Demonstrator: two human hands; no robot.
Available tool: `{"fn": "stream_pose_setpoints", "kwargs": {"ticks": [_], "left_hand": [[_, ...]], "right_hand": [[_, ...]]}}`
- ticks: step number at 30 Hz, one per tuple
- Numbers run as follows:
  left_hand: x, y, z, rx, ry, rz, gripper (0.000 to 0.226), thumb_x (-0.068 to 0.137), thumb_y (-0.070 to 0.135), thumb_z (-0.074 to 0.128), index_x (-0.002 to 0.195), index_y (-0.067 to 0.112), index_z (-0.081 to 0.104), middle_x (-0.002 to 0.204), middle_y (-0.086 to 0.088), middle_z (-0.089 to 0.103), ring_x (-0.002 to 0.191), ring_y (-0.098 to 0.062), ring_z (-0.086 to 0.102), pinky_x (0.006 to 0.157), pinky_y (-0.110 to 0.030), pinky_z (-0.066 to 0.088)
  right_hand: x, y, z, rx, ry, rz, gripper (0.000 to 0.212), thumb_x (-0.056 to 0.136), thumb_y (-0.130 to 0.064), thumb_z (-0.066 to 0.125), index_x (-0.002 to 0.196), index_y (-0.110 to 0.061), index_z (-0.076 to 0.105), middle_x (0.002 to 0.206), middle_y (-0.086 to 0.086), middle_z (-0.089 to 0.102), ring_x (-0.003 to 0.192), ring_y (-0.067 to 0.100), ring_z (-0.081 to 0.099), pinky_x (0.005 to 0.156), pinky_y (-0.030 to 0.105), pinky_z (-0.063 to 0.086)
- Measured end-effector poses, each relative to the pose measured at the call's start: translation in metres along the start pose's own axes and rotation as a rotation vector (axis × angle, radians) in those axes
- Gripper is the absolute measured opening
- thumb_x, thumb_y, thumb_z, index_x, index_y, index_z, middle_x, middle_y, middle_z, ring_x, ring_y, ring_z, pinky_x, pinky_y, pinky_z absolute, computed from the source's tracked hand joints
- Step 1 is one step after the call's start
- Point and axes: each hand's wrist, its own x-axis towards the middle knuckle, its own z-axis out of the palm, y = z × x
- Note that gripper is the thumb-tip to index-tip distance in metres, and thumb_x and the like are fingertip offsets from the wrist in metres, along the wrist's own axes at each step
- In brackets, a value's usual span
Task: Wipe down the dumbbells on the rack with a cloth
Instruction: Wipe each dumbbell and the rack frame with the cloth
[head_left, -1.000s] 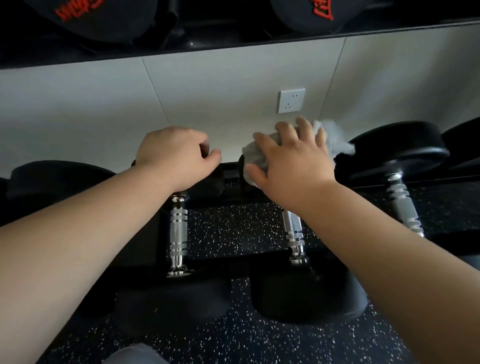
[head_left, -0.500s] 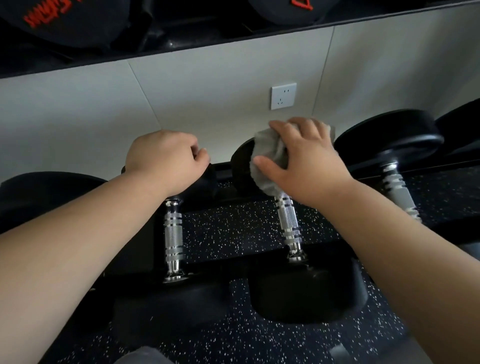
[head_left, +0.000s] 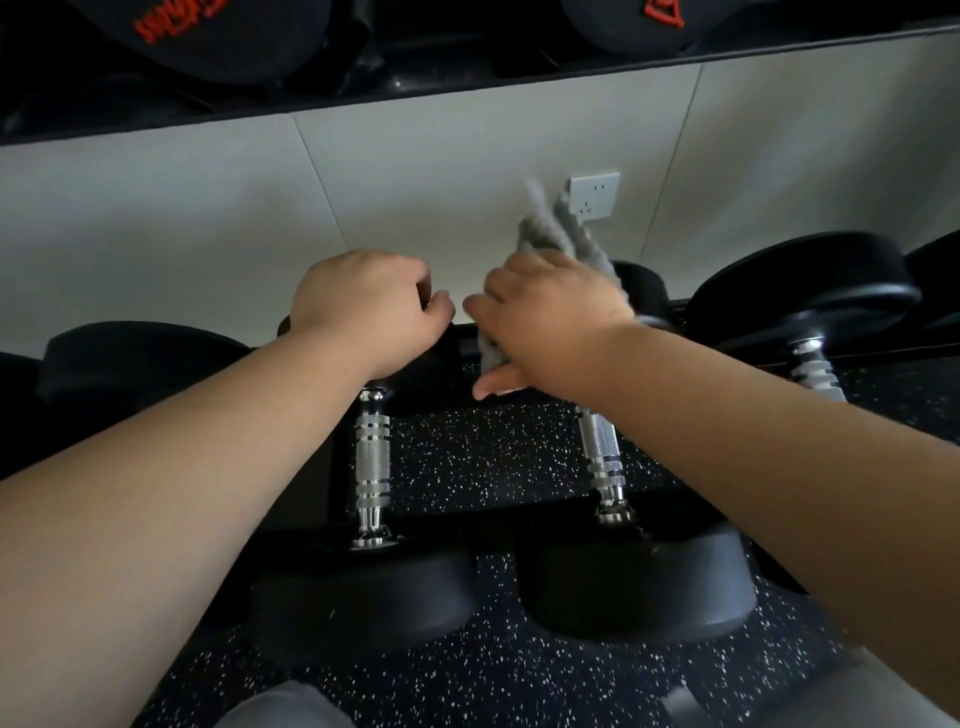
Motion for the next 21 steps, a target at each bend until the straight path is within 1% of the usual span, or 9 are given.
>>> {"fn": "stream_pose_setpoints", "kwargs": {"ticks": [2,3,6,7,10,12,15,18,21], "left_hand": [[-0.001,0.0,0.0,-0.004,-0.001,-0.015,0.036,0.094,0.056,0.047,0.095,0.029,0.071,0.083,0.002,0.061,0.081,-0.025,0.049,0.069,-0.032,0.037],[-0.001,-0.001,0.0,-0.005,-0.006,-0.015,0.035,0.094,0.056,0.047,0.096,0.03,0.071,0.083,0.003,0.06,0.082,-0.025,0.049,0.069,-0.032,0.037],[-0.001,-0.004,0.001,-0.021,-0.007,0.0,0.033,0.094,0.055,0.049,0.096,0.031,0.072,0.082,0.004,0.058,0.083,-0.024,0.048,0.071,-0.032,0.038],[-0.001,-0.004,0.002,-0.028,-0.002,0.003,0.032,0.093,0.054,0.05,0.095,0.031,0.072,0.082,0.005,0.058,0.082,-0.024,0.048,0.071,-0.032,0.038],[-0.002,-0.004,0.003,-0.036,0.006,0.009,0.029,0.093,0.052,0.05,0.091,0.031,0.07,0.076,0.009,0.056,0.082,-0.024,0.049,0.071,-0.031,0.037],[-0.001,-0.003,0.003,-0.034,0.01,0.01,0.029,0.092,0.052,0.05,0.09,0.031,0.07,0.076,0.009,0.058,0.081,-0.024,0.051,0.071,-0.031,0.039],[0.0,-0.004,0.003,-0.024,0.002,0.008,0.03,0.091,0.053,0.049,0.093,0.032,0.07,0.086,0.006,0.065,0.083,-0.024,0.053,0.073,-0.032,0.042],[0.0,-0.002,0.003,-0.008,0.004,0.027,0.034,0.092,0.056,0.049,0.098,0.032,0.073,0.094,0.001,0.069,0.088,-0.028,0.057,0.073,-0.032,0.042],[-0.001,-0.004,0.003,-0.009,0.008,0.023,0.033,0.092,0.055,0.051,0.099,0.032,0.073,0.096,0.0,0.071,0.093,-0.031,0.061,0.072,-0.032,0.039]], "right_hand": [[0.014,-0.01,-0.001,-0.09,-0.105,-0.039,0.07,0.087,-0.074,0.058,0.132,-0.02,0.057,0.131,0.006,0.058,0.128,0.032,0.048,0.109,0.048,0.039],[0.015,-0.009,0.0,-0.106,-0.103,-0.028,0.067,0.088,-0.071,0.059,0.131,-0.02,0.058,0.129,0.006,0.058,0.126,0.033,0.049,0.109,0.05,0.039],[-0.004,0.01,0.007,-0.026,0.099,0.007,0.062,0.081,-0.07,0.062,0.123,-0.024,0.062,0.12,0.004,0.062,0.119,0.036,0.054,0.111,0.055,0.038],[-0.015,0.02,0.011,0.024,0.137,0.05,0.067,0.077,-0.071,0.065,0.127,-0.027,0.06,0.124,0.003,0.06,0.122,0.036,0.053,0.111,0.056,0.038],[-0.046,0.041,0.023,0.206,0.148,0.245,0.093,0.07,-0.076,0.072,0.148,-0.037,0.04,0.148,-0.001,0.046,0.135,0.033,0.044,0.108,0.056,0.046],[-0.055,0.043,0.027,0.259,0.169,0.31,0.098,0.068,-0.074,0.076,0.15,-0.037,0.037,0.152,0.001,0.04,0.136,0.035,0.043,0.104,0.057,0.049],[-0.037,0.031,0.018,0.147,0.15,0.244,0.093,0.068,-0.07,0.078,0.147,-0.034,0.043,0.144,0.006,0.047,0.133,0.038,0.044,0.105,0.058,0.047],[-0.013,0.02,0.013,-0.065,0.113,0.08,0.078,0.074,-0.074,0.068,0.139,-0.034,0.054,0.131,0.004,0.057,0.124,0.036,0.051,0.105,0.054,0.044],[-0.018,0.029,0.016,0.021,0.153,0.062,0.077,0.073,-0.078,0.067,0.138,-0.037,0.054,0.127,0.0,0.059,0.119,0.032,0.053,0.098,0.05,0.049]]}}
